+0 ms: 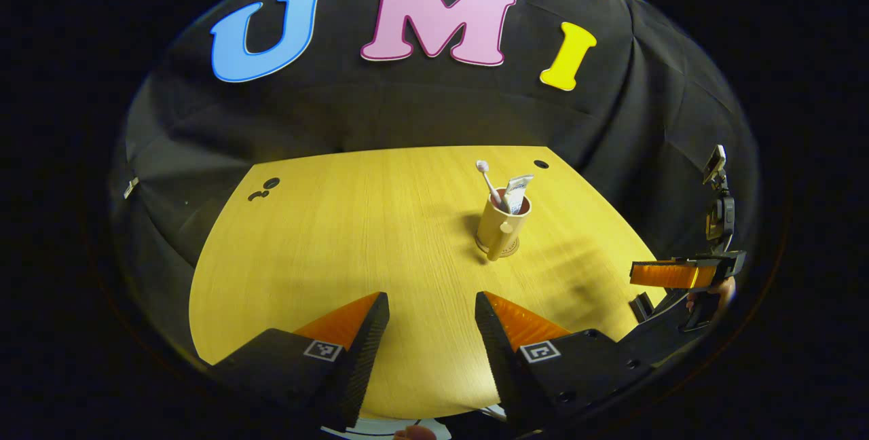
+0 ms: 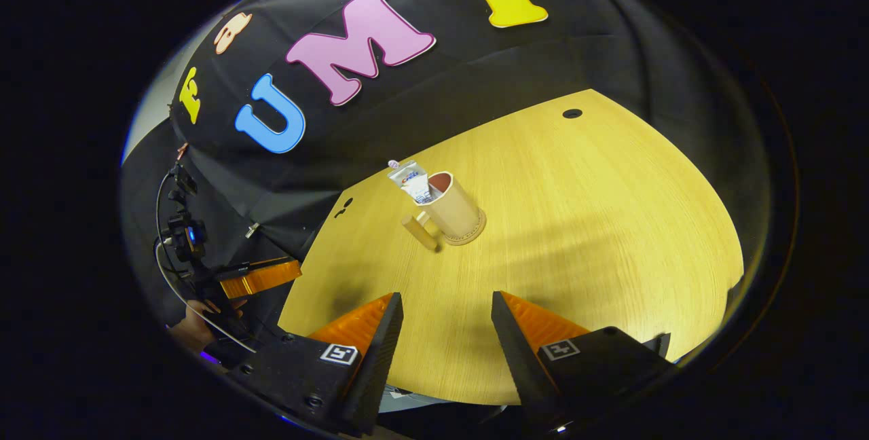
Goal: Put the toothbrush and toothpaste on the desktop into the cup, then pick up the cup and place it on the coaster on the desktop.
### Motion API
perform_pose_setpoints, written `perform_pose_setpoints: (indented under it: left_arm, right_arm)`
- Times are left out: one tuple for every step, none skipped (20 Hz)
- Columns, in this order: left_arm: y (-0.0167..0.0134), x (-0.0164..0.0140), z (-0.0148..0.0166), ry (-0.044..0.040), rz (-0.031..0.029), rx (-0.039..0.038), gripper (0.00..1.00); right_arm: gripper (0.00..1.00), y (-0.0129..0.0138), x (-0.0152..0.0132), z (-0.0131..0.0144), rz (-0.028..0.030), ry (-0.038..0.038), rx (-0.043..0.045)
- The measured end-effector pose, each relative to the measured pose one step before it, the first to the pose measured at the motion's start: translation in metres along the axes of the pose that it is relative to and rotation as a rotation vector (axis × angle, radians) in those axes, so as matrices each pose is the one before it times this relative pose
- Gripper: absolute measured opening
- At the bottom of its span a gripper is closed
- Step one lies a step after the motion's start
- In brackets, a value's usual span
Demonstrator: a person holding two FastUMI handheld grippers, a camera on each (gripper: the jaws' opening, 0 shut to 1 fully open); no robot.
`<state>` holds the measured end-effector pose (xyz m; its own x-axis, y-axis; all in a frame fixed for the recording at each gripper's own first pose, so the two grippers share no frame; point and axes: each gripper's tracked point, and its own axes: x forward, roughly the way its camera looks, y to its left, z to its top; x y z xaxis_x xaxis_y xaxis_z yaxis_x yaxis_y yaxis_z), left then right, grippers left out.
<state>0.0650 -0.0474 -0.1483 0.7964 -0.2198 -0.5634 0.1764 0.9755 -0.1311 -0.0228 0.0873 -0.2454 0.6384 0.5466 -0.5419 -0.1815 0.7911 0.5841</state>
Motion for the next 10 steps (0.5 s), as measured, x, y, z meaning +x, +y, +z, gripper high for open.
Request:
perform_pose_setpoints:
  left_arm:
    - [0.00329,-0.00328,-0.00481,0.00153,0.00510,-0.00320,0.80]
    - [0.00176,-0.00286,-0.00432,-0.00001,0.00347,-0.00339,0.80]
    - [0.00014,-0.00342,-0.00331,0.00429,-0.00424,-0.00226,0.80]
    - [0.00068,-0.00282,-0.00189,-0.00263,0.00114,0.00338,0.80]
    - [0.00192,0.00060,-0.00256,0.00063,0.00148,0.00311,0.80]
    - [0.00006,-0.00031,-0.00322,0.00589,0.00105,-0.00013,0.80]
    - [0.00048,-0.00003,-0.00464,0.00939,0.00568,-0.00335,0.80]
    - [-0.00038,0.00052,-0.00385,0.00941,0.00256,-0.00369,0.80]
    - [0.00096,0.00053,-0.00142,0.00692,0.00948,-0.00432,0.80]
    - [0.00033,0.00060,-0.00107,0.00423,0.00439,-0.00467,0.76]
  right_arm:
    - [0.87,0.00455,0.00183,-0.00085,0.00738,0.00307,0.00130]
    - [0.91,0.00456,0.00181,0.00013,0.00402,0.00198,0.00120]
    - [0.94,0.00301,0.00294,-0.00066,0.00162,0.00363,0.00175]
    - [0.94,0.00174,0.00262,0.00071,-0.00056,0.00043,0.00437]
    - [0.95,0.00179,0.00007,0.00143,0.00226,0.00072,0.00439]
    - [0.96,0.00136,0.00277,-0.00174,0.00208,0.00190,0.00083]
    - [0.96,-0.00012,0.00117,-0.00040,-0.00070,0.00417,-0.00368]
    - [0.96,-0.00097,0.00108,-0.00133,-0.00079,0.00438,-0.00751]
    - [0.96,-0.00334,0.00020,-0.00188,-0.00600,0.00424,-0.00865]
    - [0.96,-0.00638,0.00154,-0.00225,-0.01041,0.00849,0.00485]
